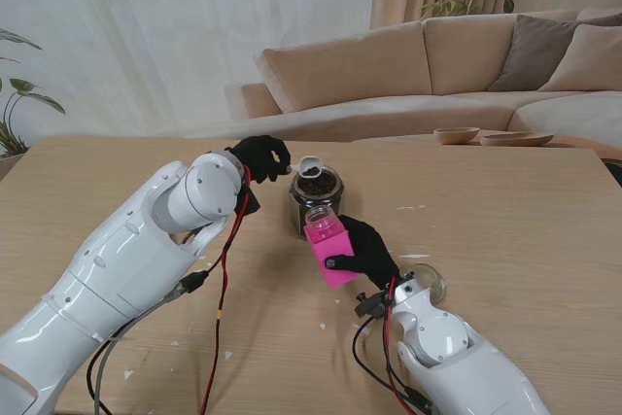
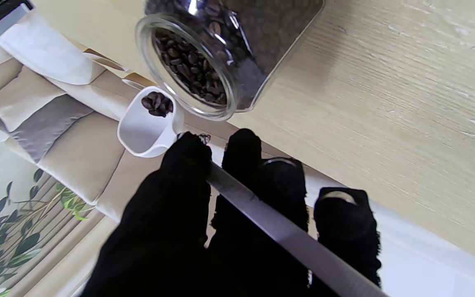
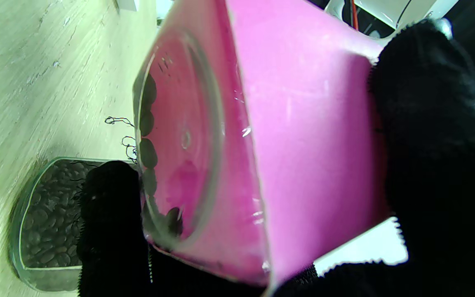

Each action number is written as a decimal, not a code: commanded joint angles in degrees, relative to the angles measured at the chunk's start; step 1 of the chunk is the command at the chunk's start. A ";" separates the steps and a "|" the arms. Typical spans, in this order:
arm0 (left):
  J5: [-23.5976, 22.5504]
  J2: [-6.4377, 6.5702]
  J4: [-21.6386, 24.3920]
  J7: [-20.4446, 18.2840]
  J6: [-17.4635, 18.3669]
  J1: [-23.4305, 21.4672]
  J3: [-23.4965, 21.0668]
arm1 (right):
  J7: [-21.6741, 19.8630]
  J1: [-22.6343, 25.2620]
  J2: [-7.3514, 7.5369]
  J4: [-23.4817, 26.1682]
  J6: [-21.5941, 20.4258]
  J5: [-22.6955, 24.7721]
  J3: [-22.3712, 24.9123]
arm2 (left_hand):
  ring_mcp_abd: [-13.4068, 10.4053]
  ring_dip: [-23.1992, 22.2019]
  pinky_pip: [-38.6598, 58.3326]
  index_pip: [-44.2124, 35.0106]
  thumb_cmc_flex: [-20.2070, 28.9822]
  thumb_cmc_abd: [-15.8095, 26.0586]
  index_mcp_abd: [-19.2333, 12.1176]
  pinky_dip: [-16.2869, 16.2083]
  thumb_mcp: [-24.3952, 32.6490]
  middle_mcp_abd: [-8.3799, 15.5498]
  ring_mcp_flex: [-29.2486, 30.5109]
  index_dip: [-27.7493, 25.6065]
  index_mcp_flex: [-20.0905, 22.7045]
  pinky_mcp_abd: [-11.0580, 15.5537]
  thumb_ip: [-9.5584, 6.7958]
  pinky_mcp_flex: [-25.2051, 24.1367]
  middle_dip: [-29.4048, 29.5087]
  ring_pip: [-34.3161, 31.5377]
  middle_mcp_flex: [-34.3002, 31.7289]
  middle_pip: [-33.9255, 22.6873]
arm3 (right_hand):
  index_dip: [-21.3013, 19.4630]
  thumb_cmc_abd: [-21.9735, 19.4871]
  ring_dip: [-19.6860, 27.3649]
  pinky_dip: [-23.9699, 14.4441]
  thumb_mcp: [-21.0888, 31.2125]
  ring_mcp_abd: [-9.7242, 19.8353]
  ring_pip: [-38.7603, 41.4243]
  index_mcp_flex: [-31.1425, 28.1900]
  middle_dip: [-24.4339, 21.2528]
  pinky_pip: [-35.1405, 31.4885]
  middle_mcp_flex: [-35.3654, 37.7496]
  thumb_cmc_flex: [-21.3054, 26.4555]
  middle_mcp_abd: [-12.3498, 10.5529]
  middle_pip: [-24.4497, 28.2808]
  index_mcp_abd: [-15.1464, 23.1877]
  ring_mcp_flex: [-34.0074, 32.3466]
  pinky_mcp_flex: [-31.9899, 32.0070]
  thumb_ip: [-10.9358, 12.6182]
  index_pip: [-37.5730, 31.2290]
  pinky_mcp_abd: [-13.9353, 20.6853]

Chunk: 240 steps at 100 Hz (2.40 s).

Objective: Portion coffee beans from the glass jar into the coffee jar

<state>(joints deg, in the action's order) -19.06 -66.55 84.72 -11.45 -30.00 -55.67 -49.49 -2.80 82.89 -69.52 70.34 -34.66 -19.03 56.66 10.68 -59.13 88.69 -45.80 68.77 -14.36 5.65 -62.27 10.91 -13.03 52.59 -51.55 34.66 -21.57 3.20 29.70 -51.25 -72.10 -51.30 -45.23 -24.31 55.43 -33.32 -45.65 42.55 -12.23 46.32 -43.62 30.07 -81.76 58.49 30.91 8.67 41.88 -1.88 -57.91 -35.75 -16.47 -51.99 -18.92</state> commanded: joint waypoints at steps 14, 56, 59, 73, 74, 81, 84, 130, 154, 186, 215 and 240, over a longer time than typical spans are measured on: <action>-0.13 2.03 5.65 -3.60 2.76 -4.61 -4.49 | -0.94 -0.92 -0.21 -0.96 -1.60 2.07 -1.58 | -0.90 0.55 1.41 -6.72 5.20 3.84 -2.21 0.41 4.74 -1.63 1.26 -1.44 0.85 -0.05 -2.89 0.00 0.38 -1.17 1.24 -0.39 | -1.61 -10.84 -1.31 -1.03 18.23 3.15 6.05 -7.73 1.18 -1.84 4.36 14.32 -6.59 5.48 14.21 -3.42 0.06 2.56 -10.36 1.30; 0.31 4.79 16.33 -8.74 10.04 -17.06 -17.17 | 2.10 -1.99 -0.77 -2.36 -3.47 5.70 -3.51 | -0.51 0.53 1.23 -6.42 5.20 3.76 -1.92 0.25 4.95 -2.01 1.11 -1.33 1.10 -0.32 -3.01 -0.26 0.40 -1.15 1.16 -0.20 | -1.65 -10.95 -1.25 -1.03 18.17 3.36 5.93 -7.75 1.14 -1.84 4.42 14.20 -6.95 5.38 14.55 -3.52 0.06 2.60 -10.34 1.30; 0.38 4.92 16.94 -9.03 10.60 -17.80 -17.89 | 2.07 -2.10 -0.81 -2.49 -3.57 5.61 -3.67 | -0.50 0.53 1.22 -6.41 5.20 3.77 -1.90 0.24 4.96 -2.01 1.11 -1.33 1.12 -0.32 -3.02 -0.26 0.39 -1.15 1.16 -0.19 | -1.65 -10.96 -1.25 -1.03 18.16 3.35 5.92 -7.74 1.14 -1.84 4.46 14.19 -6.98 5.40 14.62 -3.53 0.06 2.59 -10.33 1.30; 0.85 5.37 19.69 -10.02 13.18 -21.36 -20.80 | 1.43 -2.66 -0.97 -3.17 -3.99 4.55 -4.48 | -0.59 0.54 1.23 -6.36 5.20 3.76 -1.96 0.18 4.98 -2.06 1.09 -1.40 1.16 -0.36 -3.04 -0.21 0.38 -1.11 1.15 -0.14 | -1.67 -10.92 -1.22 -1.03 18.17 3.35 5.86 -7.76 1.14 -1.84 4.47 14.21 -6.97 5.39 14.66 -3.53 0.06 2.60 -10.35 1.30; 0.89 5.39 19.86 -10.07 13.34 -21.59 -20.96 | 1.38 -2.69 -0.98 -3.21 -4.02 4.48 -4.54 | -0.59 0.54 1.24 -6.35 5.20 3.76 -1.96 0.17 4.97 -2.06 1.10 -1.41 1.16 -0.38 -3.03 -0.20 0.38 -1.10 1.14 -0.13 | -1.67 -10.94 -1.22 -1.03 18.16 3.35 5.85 -7.76 1.14 -1.84 4.46 14.18 -6.96 5.39 14.66 -3.54 0.06 2.60 -10.35 1.30; 1.16 5.52 20.92 -10.33 14.28 -23.00 -21.83 | 1.05 -2.92 -1.05 -3.50 -4.16 3.98 -4.87 | -0.50 0.55 1.24 -6.29 5.20 3.75 -1.88 0.14 5.04 -2.05 1.09 -1.42 1.16 -0.41 -3.05 -0.20 0.36 -1.08 1.15 -0.11 | -1.67 -10.94 -1.21 -1.03 18.17 3.48 5.84 -7.76 1.13 -1.84 4.45 14.19 -6.95 5.37 14.66 -3.58 0.06 2.60 -10.35 1.30; 1.19 5.57 21.29 -10.42 14.71 -23.53 -22.12 | 0.87 -2.99 -1.08 -3.59 -4.19 3.67 -4.99 | -0.50 0.55 1.24 -6.28 5.20 3.70 -1.87 0.13 5.01 -2.04 1.13 -1.42 1.16 -0.41 -3.03 -0.20 0.36 -1.07 1.11 -0.11 | -1.67 -10.92 -1.20 -1.03 18.19 3.36 5.82 -7.76 1.13 -1.84 4.46 14.23 -6.96 5.37 14.66 -3.56 0.06 2.62 -10.35 1.30; 1.02 5.52 24.55 -9.05 19.25 -27.92 -23.49 | -2.46 -4.09 -1.62 -5.04 -3.71 -1.47 -6.56 | -0.48 0.55 1.18 -6.11 5.20 3.70 -1.87 0.03 5.05 -2.08 1.27 -1.49 1.31 -0.51 -2.96 -0.16 0.33 -1.09 1.04 -0.05 | -1.65 -10.89 -1.17 -1.03 18.27 3.32 5.73 -7.73 1.10 -1.84 4.42 14.22 -6.85 5.38 14.55 -3.52 0.06 2.61 -10.36 1.30; -0.30 5.62 25.43 -8.71 21.33 -29.15 -23.54 | -2.80 -4.21 -1.78 -5.19 -3.56 -2.27 -6.78 | -0.50 0.57 1.19 -6.10 5.20 3.70 -2.00 0.00 5.02 -2.07 1.28 -1.62 1.38 -0.47 -2.95 -0.13 0.33 -1.09 1.01 -0.02 | -1.64 -10.90 -1.19 -1.04 18.32 3.26 5.80 -7.74 1.09 -1.84 4.44 14.22 -6.84 5.43 14.40 -3.53 0.06 2.62 -10.41 1.30; -2.51 5.56 26.18 -7.40 23.80 -30.62 -23.48 | -2.74 -3.82 -1.93 -4.65 -2.80 -3.14 -6.36 | -0.50 0.57 1.18 -6.09 5.19 3.72 -2.09 -0.01 4.95 -1.99 1.28 -1.74 1.43 -0.47 -2.94 -0.13 0.32 -1.09 0.99 0.01 | -1.60 -10.86 -1.17 -1.04 18.41 3.25 5.78 -7.70 1.02 -1.84 4.40 14.22 -6.87 5.43 14.44 -3.48 0.06 2.63 -10.43 1.30; -4.76 5.53 26.65 -6.33 25.61 -31.52 -23.32 | -1.98 -3.38 -1.99 -4.12 -2.16 -2.88 -5.80 | -0.53 0.58 1.18 -6.09 5.20 3.68 -2.16 -0.02 4.92 -1.86 1.27 -1.77 1.43 -0.47 -2.93 -0.13 0.32 -1.08 0.92 0.00 | -1.60 -10.85 -1.12 -1.03 18.48 3.28 5.71 -7.73 0.99 -1.82 4.40 14.23 -6.90 5.47 14.43 -3.47 0.06 2.62 -10.48 1.31; -4.57 5.57 27.05 -6.47 25.91 -31.71 -23.49 | -2.05 -3.26 -1.96 -3.99 -1.68 -2.87 -5.58 | -0.68 0.62 1.17 -6.09 5.20 3.63 -2.15 -0.03 4.89 -1.93 1.28 -1.78 1.45 -0.47 -2.92 -0.13 0.30 -1.02 0.91 0.00 | -1.59 -10.89 -1.11 -1.03 18.51 3.22 5.73 -7.68 0.98 -1.82 4.35 14.25 -6.85 5.51 14.36 -3.49 0.06 2.62 -10.49 1.31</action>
<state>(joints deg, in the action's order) -23.82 -60.73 111.03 -16.84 -4.36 -87.02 -72.98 -4.05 79.28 -71.18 66.01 -36.63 -21.82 51.12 11.16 -59.12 88.69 -45.80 68.77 -14.36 5.70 -62.26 10.97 -13.63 52.59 -51.29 34.66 -21.63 3.20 29.55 -51.23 -72.10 -51.29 -45.23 -24.31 55.43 -33.32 -45.65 42.55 -12.23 46.33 -43.62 30.07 -81.76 58.49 30.91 8.67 41.88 -1.88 -57.91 -35.72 -16.47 -51.99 -18.92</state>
